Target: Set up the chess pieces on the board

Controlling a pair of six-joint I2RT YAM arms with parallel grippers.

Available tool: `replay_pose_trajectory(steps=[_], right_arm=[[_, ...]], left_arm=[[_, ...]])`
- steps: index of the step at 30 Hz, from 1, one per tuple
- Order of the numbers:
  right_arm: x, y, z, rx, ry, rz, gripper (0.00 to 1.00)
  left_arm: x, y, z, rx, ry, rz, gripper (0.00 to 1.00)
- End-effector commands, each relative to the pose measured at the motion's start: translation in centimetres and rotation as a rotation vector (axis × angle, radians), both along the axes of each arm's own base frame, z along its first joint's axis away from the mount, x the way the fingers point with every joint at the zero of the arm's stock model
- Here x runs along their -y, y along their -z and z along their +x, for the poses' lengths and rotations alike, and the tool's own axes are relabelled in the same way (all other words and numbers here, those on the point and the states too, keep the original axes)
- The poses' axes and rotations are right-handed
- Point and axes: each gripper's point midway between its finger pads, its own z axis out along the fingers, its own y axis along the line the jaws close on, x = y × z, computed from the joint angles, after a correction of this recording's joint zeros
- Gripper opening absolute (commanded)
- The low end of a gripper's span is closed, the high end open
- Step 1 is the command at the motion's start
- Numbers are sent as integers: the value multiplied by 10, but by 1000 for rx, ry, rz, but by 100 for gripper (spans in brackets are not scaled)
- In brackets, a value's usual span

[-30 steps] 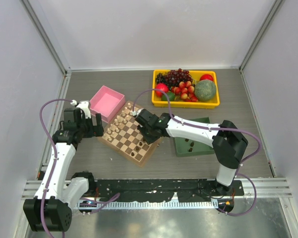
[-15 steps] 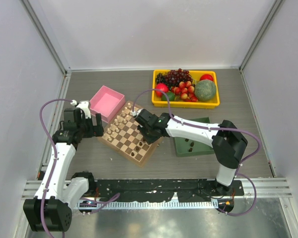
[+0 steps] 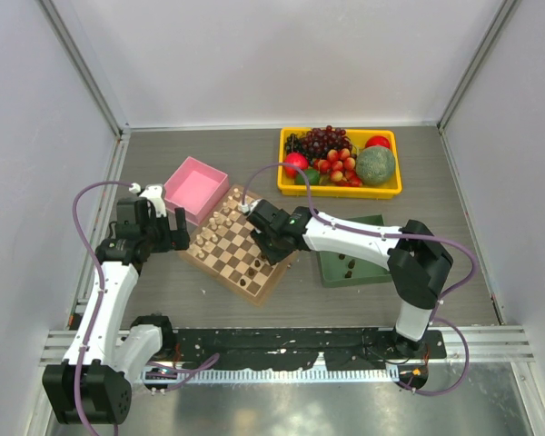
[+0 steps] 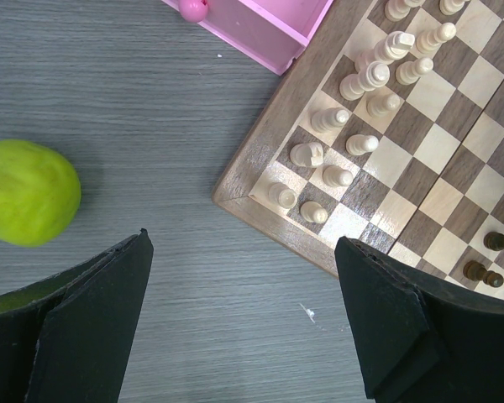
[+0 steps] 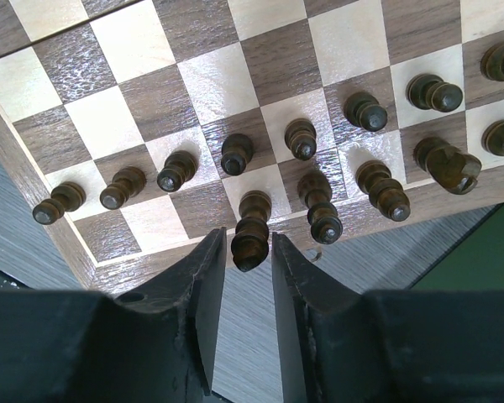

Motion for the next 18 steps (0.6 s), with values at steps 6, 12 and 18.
replay_pose_trajectory(steps=[6,12,18], right_arm=[[-20,-32,11,62,-26,78,38],[-21,-63,14,113,-30,140,40],[1,-101,30,231,44,164,50]], left_arm=[[2,-21,8,66,21,5,99],[1,-21,8,67,18,6,99],[1,-21,8,69,16,8,99]])
